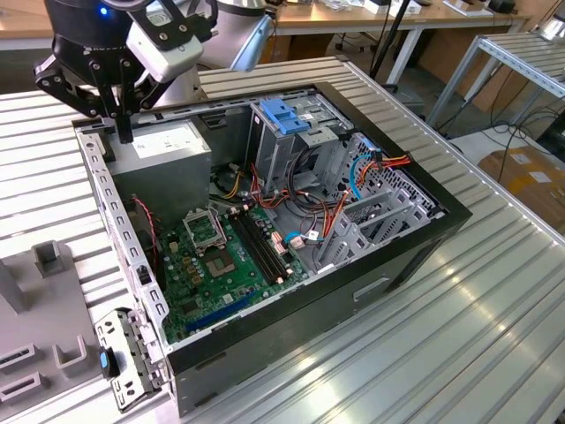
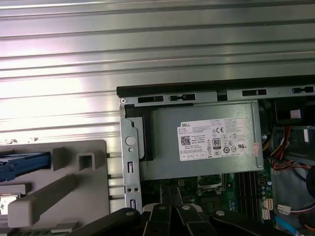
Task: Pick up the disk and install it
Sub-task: 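Reach for the disk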
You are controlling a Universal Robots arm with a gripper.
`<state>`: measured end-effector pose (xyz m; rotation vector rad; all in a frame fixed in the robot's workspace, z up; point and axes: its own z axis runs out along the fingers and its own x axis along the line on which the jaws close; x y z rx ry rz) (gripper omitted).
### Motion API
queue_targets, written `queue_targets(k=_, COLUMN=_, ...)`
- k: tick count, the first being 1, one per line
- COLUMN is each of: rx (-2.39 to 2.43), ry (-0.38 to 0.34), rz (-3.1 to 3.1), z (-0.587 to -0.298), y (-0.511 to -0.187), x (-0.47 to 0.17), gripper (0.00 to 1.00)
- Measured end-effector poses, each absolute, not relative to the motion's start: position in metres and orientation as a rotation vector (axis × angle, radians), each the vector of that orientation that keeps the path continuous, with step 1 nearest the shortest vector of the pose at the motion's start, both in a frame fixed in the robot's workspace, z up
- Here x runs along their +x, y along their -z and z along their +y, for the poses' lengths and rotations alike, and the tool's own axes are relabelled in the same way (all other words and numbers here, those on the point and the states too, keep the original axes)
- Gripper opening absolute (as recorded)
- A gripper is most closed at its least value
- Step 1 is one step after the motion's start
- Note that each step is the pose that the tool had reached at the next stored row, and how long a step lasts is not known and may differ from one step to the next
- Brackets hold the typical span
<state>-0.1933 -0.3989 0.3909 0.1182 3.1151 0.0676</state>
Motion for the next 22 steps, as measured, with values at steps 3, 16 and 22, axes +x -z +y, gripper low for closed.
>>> queue_targets(k=3, rx=0.118, ry=-0.068, rz=3.115, z=-0.399, y=-0.391, x=-0.195, gripper=0.11)
queue_targets(k=16, rx=0.118, ry=-0.068, rz=3.115, z=-0.399, y=-0.391, x=-0.201, gripper=0.11)
queue_targets(k=22, rx=0.118, ry=-0.067, rz=3.115, z=-0.399, y=-0.391, x=-0.204, gripper=0.11)
